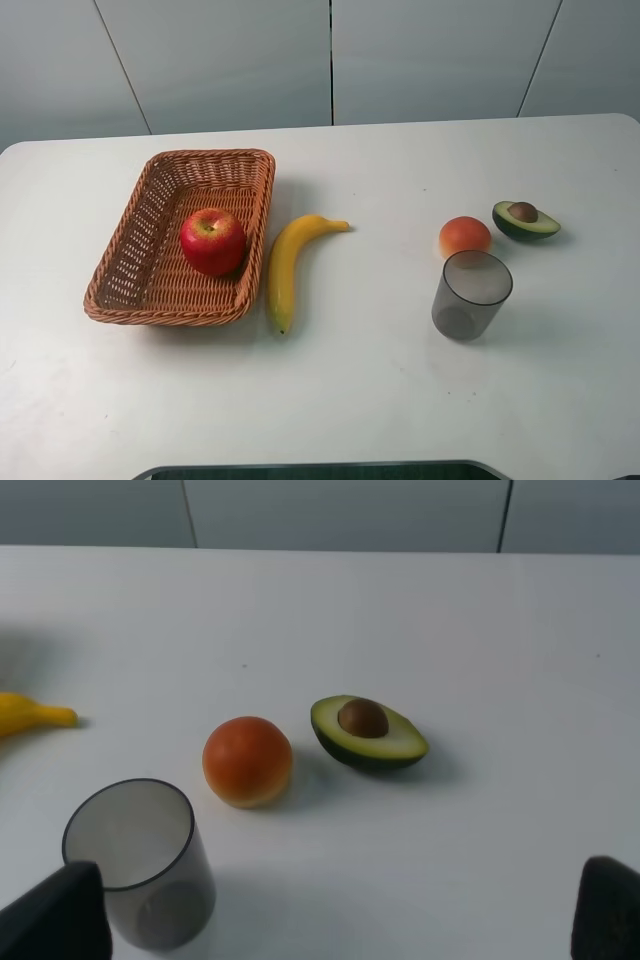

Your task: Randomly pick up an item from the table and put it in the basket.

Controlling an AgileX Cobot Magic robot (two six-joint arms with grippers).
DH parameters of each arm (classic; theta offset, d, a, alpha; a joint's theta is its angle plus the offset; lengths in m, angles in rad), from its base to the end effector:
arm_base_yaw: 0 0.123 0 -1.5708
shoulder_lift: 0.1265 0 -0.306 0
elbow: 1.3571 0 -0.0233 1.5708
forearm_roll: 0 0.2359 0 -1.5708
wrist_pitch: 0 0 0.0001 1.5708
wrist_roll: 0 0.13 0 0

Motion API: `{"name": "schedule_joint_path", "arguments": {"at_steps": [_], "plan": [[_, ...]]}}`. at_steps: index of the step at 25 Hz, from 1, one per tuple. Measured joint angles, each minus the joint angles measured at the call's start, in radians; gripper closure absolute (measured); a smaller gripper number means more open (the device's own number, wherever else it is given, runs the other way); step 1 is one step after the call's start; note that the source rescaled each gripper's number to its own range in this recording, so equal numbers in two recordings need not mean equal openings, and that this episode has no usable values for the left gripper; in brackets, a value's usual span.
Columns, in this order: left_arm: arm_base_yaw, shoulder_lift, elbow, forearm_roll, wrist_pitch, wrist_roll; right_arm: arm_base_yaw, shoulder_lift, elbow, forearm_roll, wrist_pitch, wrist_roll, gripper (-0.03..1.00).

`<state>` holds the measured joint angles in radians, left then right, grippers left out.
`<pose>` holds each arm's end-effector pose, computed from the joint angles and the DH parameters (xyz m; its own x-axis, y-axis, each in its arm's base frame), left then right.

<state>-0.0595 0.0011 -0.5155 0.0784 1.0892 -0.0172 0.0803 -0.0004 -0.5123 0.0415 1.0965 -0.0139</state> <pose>-0.0071 0.0095 0.2540 -0.4665 0.0469 -0.8833 0.0070 0.9988 0.0494 -0.0082 0.0042 0.2520 -0.4752 -0.0332 -0.8793 -0.1101 0.9937 0.0220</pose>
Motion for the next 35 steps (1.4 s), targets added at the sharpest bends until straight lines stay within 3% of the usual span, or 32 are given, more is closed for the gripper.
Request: {"name": "schedule_joint_path", "arguments": {"at_steps": [17, 24, 35], "plan": [[0.000, 0.000, 0.000, 0.000, 0.000, -0.002, 0.000, 0.000, 0.000, 0.051, 0.000, -0.008, -0.03], [0.000, 0.000, 0.000, 0.000, 0.000, -0.002, 0.000, 0.000, 0.000, -0.022, 0.000, 0.090, -0.03], [0.000, 0.000, 0.000, 0.000, 0.000, -0.002, 0.000, 0.000, 0.000, -0.033, 0.000, 0.106, -0.03]]}}
